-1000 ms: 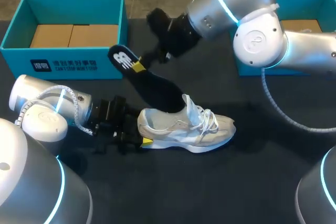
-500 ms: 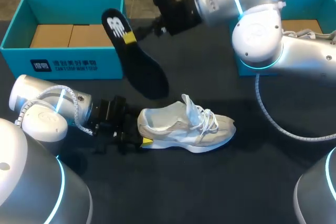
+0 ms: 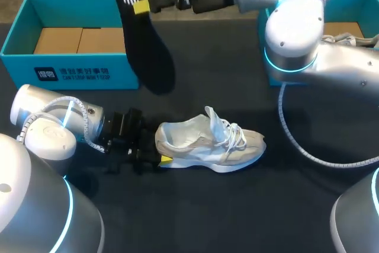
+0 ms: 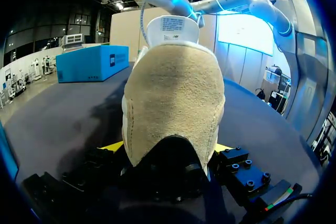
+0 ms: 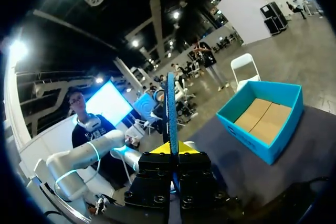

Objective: Take the shoe out of the shoebox, open the shoe tongue, remove and reinsert the insole, then place the shoe into the shoebox

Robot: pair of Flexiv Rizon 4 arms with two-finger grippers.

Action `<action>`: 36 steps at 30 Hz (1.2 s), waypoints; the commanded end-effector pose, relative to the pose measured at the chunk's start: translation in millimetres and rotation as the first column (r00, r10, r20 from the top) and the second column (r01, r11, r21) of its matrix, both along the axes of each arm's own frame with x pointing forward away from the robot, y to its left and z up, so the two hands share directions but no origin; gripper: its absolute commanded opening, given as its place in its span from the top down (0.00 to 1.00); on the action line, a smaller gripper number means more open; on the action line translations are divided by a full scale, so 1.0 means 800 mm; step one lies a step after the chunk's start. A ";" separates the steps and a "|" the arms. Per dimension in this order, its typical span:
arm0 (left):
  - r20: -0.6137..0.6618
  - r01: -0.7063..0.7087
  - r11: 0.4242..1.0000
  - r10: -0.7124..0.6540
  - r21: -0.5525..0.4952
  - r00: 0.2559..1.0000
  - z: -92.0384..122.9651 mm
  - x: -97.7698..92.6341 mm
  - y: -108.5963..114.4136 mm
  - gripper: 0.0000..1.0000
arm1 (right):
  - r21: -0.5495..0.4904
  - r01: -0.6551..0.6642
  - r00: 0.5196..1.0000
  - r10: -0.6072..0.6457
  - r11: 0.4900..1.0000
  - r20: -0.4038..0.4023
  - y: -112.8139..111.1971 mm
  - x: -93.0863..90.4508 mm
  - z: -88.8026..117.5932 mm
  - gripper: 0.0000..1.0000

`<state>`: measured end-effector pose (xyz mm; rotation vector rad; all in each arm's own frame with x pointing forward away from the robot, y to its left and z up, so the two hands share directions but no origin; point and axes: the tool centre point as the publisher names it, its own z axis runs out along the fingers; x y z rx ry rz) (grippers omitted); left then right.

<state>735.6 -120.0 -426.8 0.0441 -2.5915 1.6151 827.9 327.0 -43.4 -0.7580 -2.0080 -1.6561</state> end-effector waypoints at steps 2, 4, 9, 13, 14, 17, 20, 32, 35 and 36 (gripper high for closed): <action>0.000 0.000 1.000 0.000 0.003 1.000 -0.006 0.003 -0.003 1.00 | -0.003 0.061 0.998 -0.061 0.998 0.000 -0.021 -0.022 0.033 1.00; 0.000 0.000 1.000 0.000 0.003 1.000 -0.006 0.003 -0.003 1.00 | -0.020 0.071 0.997 -0.071 0.997 0.007 -0.026 -0.028 0.042 1.00; 0.000 0.000 1.000 0.000 0.003 1.000 -0.006 0.003 -0.003 1.00 | -0.028 0.090 0.996 -0.089 0.996 0.023 -0.037 -0.046 0.053 1.00; 0.000 0.000 1.000 0.000 0.003 1.000 -0.006 0.003 -0.003 1.00 | -0.033 0.107 0.994 -0.107 0.994 0.019 -0.045 -0.063 0.055 1.00; 0.000 0.000 1.000 0.000 0.003 1.000 -0.006 0.003 -0.003 1.00 | -0.034 0.120 0.993 -0.119 0.992 0.017 -0.049 -0.068 0.055 1.00; 0.000 0.000 1.000 0.000 0.003 1.000 -0.006 0.003 -0.003 1.00 | -0.033 0.152 0.988 -0.152 0.988 0.012 -0.058 -0.083 0.057 1.00; 0.000 0.000 1.000 0.000 0.003 1.000 -0.006 0.003 -0.003 1.00 | -0.027 0.178 0.984 -0.177 0.984 0.007 -0.068 -0.099 0.058 1.00; 0.000 0.000 1.000 0.000 0.003 1.000 -0.006 0.003 -0.003 1.00 | -0.033 0.187 0.980 -0.184 0.982 0.072 -0.077 -0.121 0.062 1.00; 0.000 0.000 1.000 0.000 0.003 1.000 -0.006 0.003 -0.003 1.00 | -0.033 0.187 0.980 -0.184 0.982 0.072 -0.077 -0.121 0.062 1.00; 0.000 0.000 1.000 0.000 0.003 1.000 -0.006 0.003 -0.003 1.00 | -0.033 0.187 0.980 -0.184 0.982 0.072 -0.077 -0.121 0.062 1.00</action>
